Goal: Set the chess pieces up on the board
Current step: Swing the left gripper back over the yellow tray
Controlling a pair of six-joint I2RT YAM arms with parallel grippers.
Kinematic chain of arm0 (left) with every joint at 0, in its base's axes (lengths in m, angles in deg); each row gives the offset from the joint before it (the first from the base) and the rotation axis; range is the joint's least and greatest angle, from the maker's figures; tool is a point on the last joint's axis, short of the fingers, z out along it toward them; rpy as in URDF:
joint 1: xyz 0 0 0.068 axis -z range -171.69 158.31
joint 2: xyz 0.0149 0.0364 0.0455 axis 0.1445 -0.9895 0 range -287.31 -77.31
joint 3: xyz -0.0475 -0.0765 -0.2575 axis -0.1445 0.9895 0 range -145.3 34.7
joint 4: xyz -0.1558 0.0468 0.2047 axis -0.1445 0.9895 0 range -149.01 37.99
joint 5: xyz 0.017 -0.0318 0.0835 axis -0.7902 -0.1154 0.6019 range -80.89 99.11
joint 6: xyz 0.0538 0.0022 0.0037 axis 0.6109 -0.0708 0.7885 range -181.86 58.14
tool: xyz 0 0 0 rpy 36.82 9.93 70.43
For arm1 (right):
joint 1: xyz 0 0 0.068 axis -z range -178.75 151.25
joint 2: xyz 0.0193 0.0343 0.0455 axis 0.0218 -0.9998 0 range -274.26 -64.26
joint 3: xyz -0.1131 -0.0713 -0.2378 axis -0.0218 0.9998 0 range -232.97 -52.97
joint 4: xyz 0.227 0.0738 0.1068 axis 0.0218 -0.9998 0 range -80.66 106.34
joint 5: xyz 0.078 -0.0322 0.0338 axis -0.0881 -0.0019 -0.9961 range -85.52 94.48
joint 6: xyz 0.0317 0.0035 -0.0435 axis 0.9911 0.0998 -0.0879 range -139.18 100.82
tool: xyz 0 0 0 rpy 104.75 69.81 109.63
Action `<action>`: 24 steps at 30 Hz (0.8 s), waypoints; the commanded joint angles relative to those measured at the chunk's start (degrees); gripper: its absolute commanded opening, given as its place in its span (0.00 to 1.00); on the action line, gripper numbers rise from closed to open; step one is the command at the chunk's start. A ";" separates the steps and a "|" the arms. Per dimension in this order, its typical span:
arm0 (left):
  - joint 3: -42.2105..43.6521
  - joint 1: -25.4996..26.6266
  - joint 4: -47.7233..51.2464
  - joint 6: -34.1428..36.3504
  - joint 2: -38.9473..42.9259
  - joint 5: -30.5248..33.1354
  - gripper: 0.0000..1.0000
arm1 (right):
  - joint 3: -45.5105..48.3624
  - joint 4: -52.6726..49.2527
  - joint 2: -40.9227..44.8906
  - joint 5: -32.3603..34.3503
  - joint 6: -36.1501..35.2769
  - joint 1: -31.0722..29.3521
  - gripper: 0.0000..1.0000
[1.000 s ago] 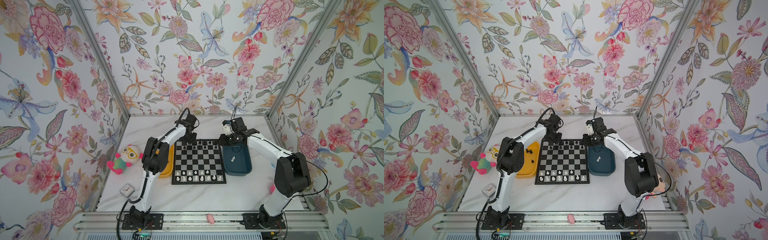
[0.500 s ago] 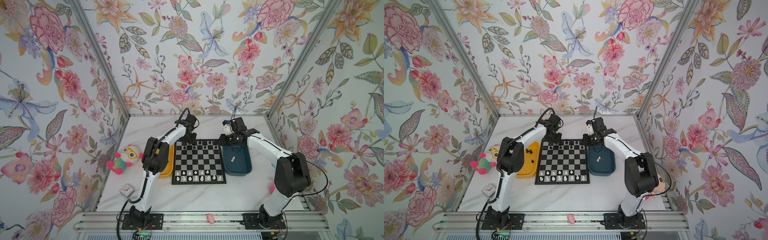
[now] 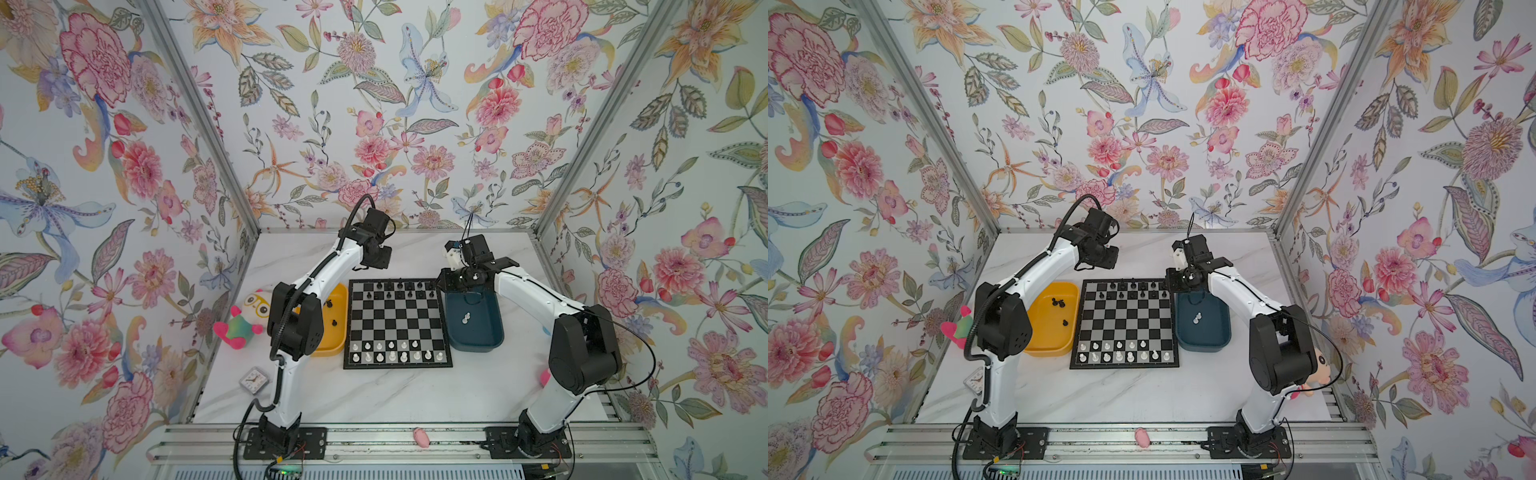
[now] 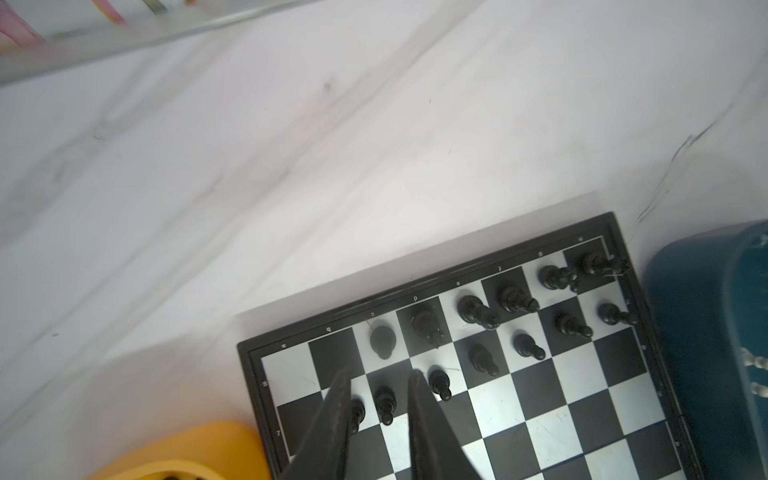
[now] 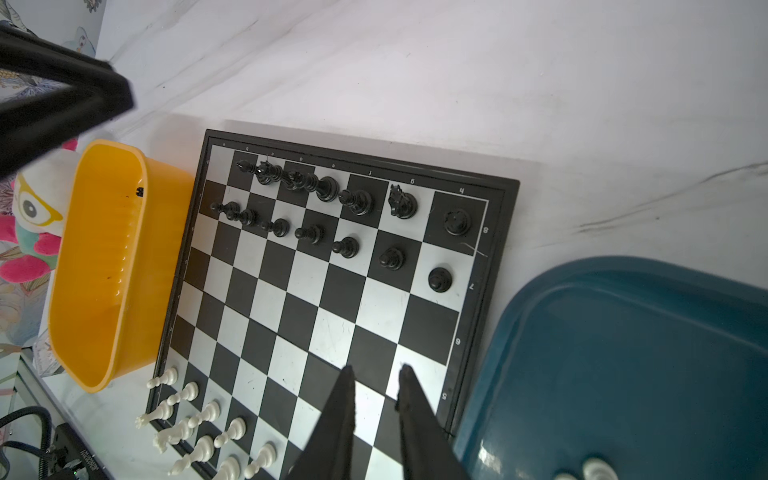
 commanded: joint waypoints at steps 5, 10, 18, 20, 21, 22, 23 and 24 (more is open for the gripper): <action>17.37 -0.56 1.20 -3.02 18.42 9.07 0.27 | 0.02 0.68 1.17 -1.11 0.37 -0.79 0.22; 31.07 -2.53 -0.33 -7.02 27.70 10.39 0.27 | -0.06 0.53 0.94 -1.13 0.28 -1.26 0.22; 48.10 -7.87 -3.91 -10.09 37.38 6.81 0.27 | -1.80 -1.93 1.09 0.37 0.01 -1.53 0.21; 49.79 -8.56 -4.47 -10.01 37.03 6.12 0.26 | -2.12 -2.30 1.19 0.81 0.02 -1.70 0.22; 50.61 -8.83 -5.21 -9.85 36.67 5.72 0.26 | -2.13 -2.27 1.20 1.10 0.09 -1.79 0.22; 51.14 -9.00 -5.85 -9.83 36.24 5.06 0.26 | -2.23 -2.46 1.11 1.19 0.11 -1.79 0.22; 51.74 -9.06 -6.65 -9.66 35.64 4.33 0.26 | -2.20 -2.63 1.05 1.35 0.19 -1.96 0.21; 52.33 -9.27 -7.37 -9.66 35.05 3.81 0.25 | -2.27 -2.74 0.95 1.37 0.28 -2.07 0.21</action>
